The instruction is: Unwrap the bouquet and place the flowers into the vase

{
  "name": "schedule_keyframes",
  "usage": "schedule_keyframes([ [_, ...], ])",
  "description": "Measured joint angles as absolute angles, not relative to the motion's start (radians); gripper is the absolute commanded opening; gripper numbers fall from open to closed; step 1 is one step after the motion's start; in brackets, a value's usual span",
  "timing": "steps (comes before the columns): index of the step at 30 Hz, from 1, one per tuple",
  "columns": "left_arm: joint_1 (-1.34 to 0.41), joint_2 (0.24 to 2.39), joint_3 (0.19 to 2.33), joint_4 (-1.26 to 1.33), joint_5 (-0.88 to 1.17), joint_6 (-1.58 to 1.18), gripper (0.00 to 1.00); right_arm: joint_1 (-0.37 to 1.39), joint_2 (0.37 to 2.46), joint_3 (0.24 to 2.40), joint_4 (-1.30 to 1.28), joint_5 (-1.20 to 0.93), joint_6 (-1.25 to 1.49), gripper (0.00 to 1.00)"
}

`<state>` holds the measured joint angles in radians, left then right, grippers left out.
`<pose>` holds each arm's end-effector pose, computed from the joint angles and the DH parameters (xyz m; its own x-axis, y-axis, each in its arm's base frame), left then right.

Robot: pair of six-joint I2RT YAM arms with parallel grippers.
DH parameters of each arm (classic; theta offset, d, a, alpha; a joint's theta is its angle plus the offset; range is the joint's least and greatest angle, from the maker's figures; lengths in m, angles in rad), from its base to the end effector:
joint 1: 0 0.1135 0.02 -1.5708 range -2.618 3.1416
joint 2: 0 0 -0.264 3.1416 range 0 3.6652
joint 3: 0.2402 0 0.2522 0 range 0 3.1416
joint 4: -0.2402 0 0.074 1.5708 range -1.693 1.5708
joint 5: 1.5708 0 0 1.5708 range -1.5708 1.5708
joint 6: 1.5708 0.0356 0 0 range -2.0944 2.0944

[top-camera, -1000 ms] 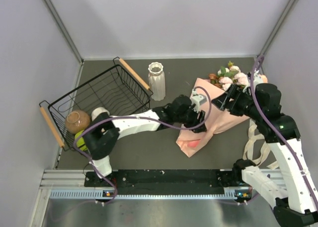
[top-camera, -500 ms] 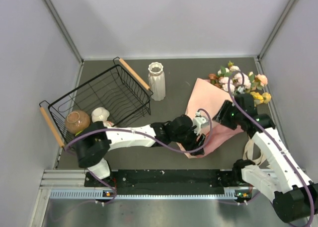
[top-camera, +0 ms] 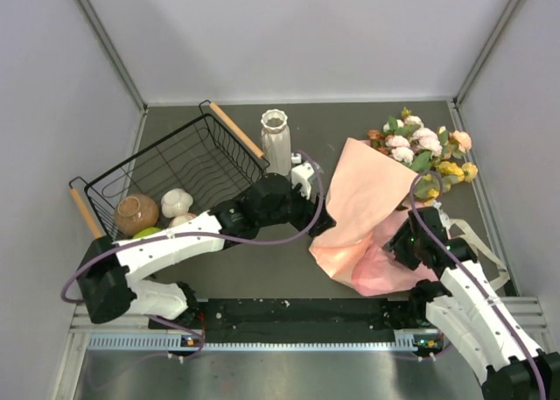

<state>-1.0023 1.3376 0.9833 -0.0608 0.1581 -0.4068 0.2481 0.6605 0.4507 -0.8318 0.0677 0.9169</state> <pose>0.1619 -0.2638 0.2976 -0.5594 0.1498 -0.8153 0.7496 0.5112 -0.4204 0.1158 0.0269 0.1886 -0.6772 0.6454 -0.3534 0.5353 0.7616 0.3652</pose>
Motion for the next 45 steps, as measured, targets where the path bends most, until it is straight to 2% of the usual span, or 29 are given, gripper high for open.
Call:
schedule_keyframes([
  [2,-0.985,1.283,0.952,-0.061,0.139,-0.41,0.69,0.248,0.655,0.449,-0.828,0.076,0.929,0.36],
  [5,-0.975,1.206,0.899,-0.064,0.118,-0.419,0.7,0.248,0.672,0.461,-0.783,0.101,0.917,0.18],
  [8,-0.97,1.149,0.854,-0.066,0.103,-0.427,0.7,0.248,0.767,0.487,-0.676,0.093,0.862,0.15],
  [17,-0.965,1.081,0.817,-0.096,0.075,-0.445,0.71,0.313,1.037,0.56,-0.339,-0.047,0.71,0.18],
  [27,-0.964,1.042,0.815,-0.159,0.044,-0.463,0.72,0.492,1.391,0.818,-0.046,-0.134,0.71,0.27],
  [35,-0.964,0.967,0.811,-0.203,0.027,-0.482,0.74,0.495,1.686,1.074,0.003,-0.21,0.641,0.32],
  [45,-0.964,0.981,0.807,-0.211,0.025,-0.488,0.79,0.447,1.744,1.16,-0.095,-0.43,0.601,0.38],
])
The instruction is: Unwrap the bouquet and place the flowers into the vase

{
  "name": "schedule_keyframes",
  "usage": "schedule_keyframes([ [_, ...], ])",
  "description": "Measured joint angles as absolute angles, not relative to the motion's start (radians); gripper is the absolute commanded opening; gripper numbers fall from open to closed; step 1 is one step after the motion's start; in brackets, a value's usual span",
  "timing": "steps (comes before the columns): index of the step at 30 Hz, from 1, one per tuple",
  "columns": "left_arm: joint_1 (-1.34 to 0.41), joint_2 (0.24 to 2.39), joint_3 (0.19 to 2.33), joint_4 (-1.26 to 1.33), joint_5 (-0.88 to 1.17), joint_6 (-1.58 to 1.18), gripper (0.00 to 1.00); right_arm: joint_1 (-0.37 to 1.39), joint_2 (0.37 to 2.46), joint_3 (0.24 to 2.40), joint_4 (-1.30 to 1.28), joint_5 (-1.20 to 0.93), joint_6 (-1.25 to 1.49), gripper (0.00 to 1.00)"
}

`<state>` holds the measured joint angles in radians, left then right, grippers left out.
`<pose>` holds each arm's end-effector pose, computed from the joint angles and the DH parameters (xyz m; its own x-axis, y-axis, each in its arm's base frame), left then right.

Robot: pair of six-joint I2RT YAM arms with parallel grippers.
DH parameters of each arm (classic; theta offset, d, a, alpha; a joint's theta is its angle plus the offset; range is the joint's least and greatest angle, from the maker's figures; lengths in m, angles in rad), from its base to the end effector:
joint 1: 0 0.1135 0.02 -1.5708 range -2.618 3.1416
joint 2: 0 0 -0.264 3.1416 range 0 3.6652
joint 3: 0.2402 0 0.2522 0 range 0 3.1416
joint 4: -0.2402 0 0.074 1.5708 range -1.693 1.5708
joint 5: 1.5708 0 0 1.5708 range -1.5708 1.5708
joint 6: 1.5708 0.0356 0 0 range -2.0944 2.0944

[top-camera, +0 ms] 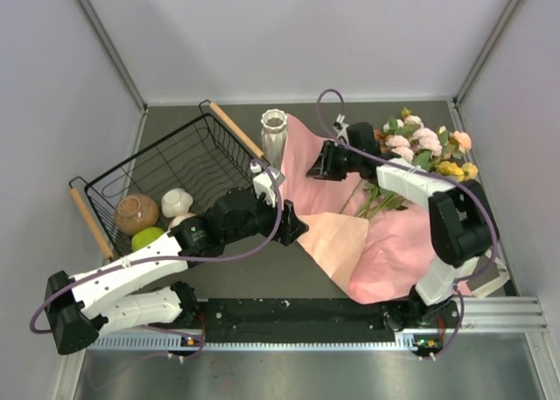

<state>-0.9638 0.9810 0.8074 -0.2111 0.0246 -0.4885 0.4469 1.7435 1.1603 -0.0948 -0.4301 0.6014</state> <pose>0.1284 -0.1864 0.3086 -0.5805 0.0134 -0.8142 0.6361 0.6316 -0.4431 0.3414 0.1801 0.2220 -0.8543 0.1609 -0.4942 -0.2453 0.7135 0.6563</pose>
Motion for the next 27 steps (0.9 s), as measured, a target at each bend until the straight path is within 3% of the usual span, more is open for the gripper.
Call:
schedule_keyframes([
  [3,-0.963,0.993,0.806,-0.209,0.025,-0.488,0.82,0.406,1.639,1.09,-0.146,-0.431,0.583,0.49],
  [11,-0.955,1.044,0.8,-0.18,0.049,-0.475,0.83,0.286,1.197,0.875,-0.269,-0.322,0.545,0.54],
  [17,-0.945,1.052,0.811,-0.183,0.063,-0.46,0.83,0.217,1.129,0.648,-0.28,-0.405,0.532,0.54],
  [20,-0.936,1.051,0.835,-0.191,0.063,-0.445,0.83,0.289,1.125,0.574,-0.291,-0.476,0.518,0.55],
  [27,-0.89,1.008,0.909,-0.226,0.03,-0.398,0.86,0.659,1.041,0.548,-0.188,-0.51,0.577,0.56],
])
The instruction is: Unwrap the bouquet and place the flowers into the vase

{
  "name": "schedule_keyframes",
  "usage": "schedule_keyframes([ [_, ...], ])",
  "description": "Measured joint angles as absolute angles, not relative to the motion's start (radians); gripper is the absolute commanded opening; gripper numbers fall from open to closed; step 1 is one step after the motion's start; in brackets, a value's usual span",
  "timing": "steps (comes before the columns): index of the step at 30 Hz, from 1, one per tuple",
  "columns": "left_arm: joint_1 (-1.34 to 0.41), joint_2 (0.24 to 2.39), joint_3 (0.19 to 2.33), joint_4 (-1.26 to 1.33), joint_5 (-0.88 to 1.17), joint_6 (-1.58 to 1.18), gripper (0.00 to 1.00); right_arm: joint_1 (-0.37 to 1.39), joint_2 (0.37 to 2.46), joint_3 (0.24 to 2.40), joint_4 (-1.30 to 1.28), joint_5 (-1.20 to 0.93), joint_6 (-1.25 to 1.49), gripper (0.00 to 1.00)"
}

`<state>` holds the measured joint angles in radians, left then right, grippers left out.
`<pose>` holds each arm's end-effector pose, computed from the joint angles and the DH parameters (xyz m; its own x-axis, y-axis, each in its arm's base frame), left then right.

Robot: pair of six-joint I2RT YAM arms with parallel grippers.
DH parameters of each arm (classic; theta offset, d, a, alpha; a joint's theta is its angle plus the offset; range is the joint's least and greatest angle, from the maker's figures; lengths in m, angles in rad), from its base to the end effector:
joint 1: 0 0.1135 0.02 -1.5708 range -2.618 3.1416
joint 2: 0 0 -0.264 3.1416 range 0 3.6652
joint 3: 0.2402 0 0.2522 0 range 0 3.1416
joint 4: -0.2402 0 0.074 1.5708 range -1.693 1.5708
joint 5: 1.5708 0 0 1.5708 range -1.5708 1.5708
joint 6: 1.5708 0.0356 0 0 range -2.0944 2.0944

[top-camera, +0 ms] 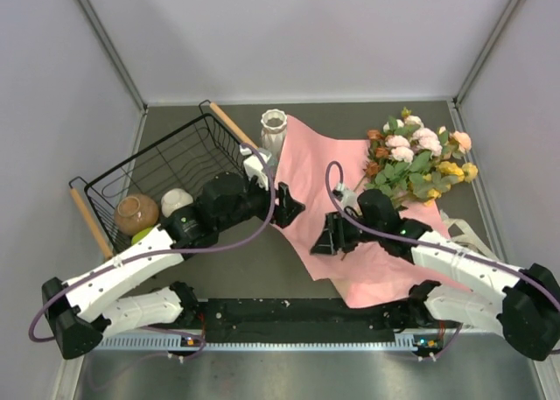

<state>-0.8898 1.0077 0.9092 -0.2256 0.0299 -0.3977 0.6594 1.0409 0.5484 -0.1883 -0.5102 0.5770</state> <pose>0.1456 -0.1814 0.3375 -0.4925 -0.0071 -0.8703 0.6548 0.6557 -0.3759 0.1572 0.1439 0.2122 -0.8722 -0.0737 -0.4836 -0.4281 0.5936 0.6815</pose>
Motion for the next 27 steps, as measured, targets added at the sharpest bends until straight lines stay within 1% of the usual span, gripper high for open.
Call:
schedule_keyframes([
  [1,-0.881,0.997,0.922,-0.233,0.02,-0.39,0.87,0.703,1.044,0.542,-0.161,-0.506,0.596,0.56],
  [3,-0.862,0.977,0.941,-0.244,0.001,-0.379,0.88,0.735,1.073,0.505,-0.064,-0.503,0.646,0.56],
  [5,-0.844,0.95,0.957,-0.252,-0.018,-0.364,0.89,0.756,1.155,0.447,0.06,-0.503,0.716,0.56],
  [8,-0.826,0.921,0.967,-0.265,-0.035,-0.353,0.91,0.803,1.297,0.408,0.144,-0.501,0.791,0.56],
  [12,-0.814,0.91,0.967,-0.276,-0.035,-0.346,0.9,0.913,1.381,0.448,0.155,-0.496,0.812,0.58],
  [16,-0.812,0.937,0.967,-0.289,-0.015,-0.353,0.92,0.918,1.325,0.523,0.078,-0.426,0.794,0.61],
  [19,-0.812,0.941,0.957,-0.284,0.014,-0.368,0.95,0.817,1.149,0.523,-0.038,-0.332,0.792,0.68],
  [21,-0.811,0.94,0.941,-0.275,0.031,-0.374,0.95,0.704,1.028,0.52,-0.105,-0.273,0.798,0.69],
  [24,-0.81,0.95,0.928,-0.268,0.059,-0.387,0.95,0.48,0.923,0.516,-0.188,-0.219,0.797,0.65],
  [25,-0.81,0.957,0.926,-0.265,0.068,-0.391,0.95,0.411,0.913,0.516,-0.206,-0.211,0.797,0.63],
  [26,-0.81,0.964,0.925,-0.26,0.08,-0.395,0.95,0.356,0.912,0.516,-0.22,-0.201,0.796,0.56],
  [27,-0.81,0.971,0.925,-0.255,0.092,-0.398,0.95,0.314,0.92,0.517,-0.237,-0.19,0.794,0.53],
])
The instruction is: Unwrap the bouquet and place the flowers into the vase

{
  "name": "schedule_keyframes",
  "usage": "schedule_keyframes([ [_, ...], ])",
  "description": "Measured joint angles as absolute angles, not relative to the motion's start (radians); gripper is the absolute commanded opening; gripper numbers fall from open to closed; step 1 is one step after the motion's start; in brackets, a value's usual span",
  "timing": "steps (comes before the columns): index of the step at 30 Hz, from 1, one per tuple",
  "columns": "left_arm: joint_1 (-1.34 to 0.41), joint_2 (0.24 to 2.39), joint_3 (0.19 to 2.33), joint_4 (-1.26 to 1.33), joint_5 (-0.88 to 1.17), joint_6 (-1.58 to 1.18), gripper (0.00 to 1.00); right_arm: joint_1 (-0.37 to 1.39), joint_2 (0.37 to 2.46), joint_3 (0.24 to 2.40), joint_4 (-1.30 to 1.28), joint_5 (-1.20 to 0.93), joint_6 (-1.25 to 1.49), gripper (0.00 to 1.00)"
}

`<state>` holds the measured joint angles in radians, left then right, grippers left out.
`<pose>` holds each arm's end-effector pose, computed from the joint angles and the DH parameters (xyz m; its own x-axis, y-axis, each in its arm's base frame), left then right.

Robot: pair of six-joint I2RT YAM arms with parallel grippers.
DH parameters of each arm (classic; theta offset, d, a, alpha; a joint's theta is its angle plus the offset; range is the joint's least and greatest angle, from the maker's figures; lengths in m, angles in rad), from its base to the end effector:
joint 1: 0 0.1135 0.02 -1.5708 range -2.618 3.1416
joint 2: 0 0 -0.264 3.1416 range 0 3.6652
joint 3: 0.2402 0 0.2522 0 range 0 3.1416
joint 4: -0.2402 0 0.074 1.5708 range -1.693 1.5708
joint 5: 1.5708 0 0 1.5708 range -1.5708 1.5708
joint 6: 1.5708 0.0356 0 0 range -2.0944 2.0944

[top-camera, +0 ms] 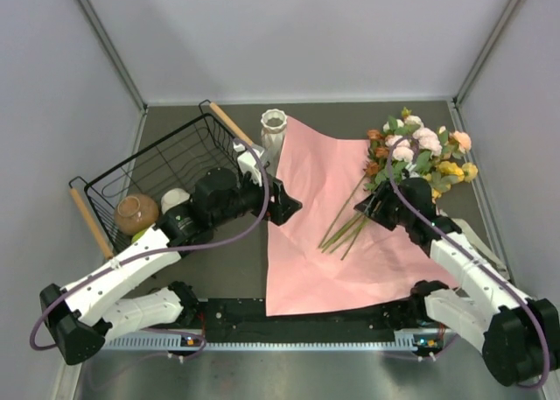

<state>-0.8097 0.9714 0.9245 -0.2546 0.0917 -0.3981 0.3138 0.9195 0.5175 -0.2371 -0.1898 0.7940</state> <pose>0.1515 -0.1638 0.3474 -0.4917 -0.0435 -0.8697 0.6409 0.6581 -0.3952 0.1847 0.0670 0.2178 -0.7166 0.5038 -0.4824 0.0912 0.7533 0.6513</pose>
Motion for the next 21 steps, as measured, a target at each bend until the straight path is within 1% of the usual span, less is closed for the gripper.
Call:
schedule_keyframes([
  [1,-0.81,0.977,0.922,-0.246,0.103,-0.402,0.95,0.295,0.93,0.519,-0.249,-0.177,0.789,0.5],
  [2,-0.81,0.981,0.917,-0.237,0.116,-0.406,0.95,0.284,0.95,0.522,-0.262,-0.157,0.786,0.43],
  [10,-0.808,0.987,0.852,-0.198,0.206,-0.445,0.95,0.267,1.181,0.605,-0.286,-0.029,0.754,0.42],
  [16,-0.808,0.987,0.832,-0.194,0.228,-0.456,0.95,0.265,1.227,0.612,-0.254,0.018,0.743,0.39],
  [18,-0.808,0.987,0.832,-0.19,0.229,-0.456,0.95,0.265,1.227,0.612,-0.239,0.028,0.743,0.35],
  [21,-0.808,0.987,0.832,-0.186,0.229,-0.455,0.95,0.265,1.244,0.623,-0.22,0.037,0.741,0.33],
])
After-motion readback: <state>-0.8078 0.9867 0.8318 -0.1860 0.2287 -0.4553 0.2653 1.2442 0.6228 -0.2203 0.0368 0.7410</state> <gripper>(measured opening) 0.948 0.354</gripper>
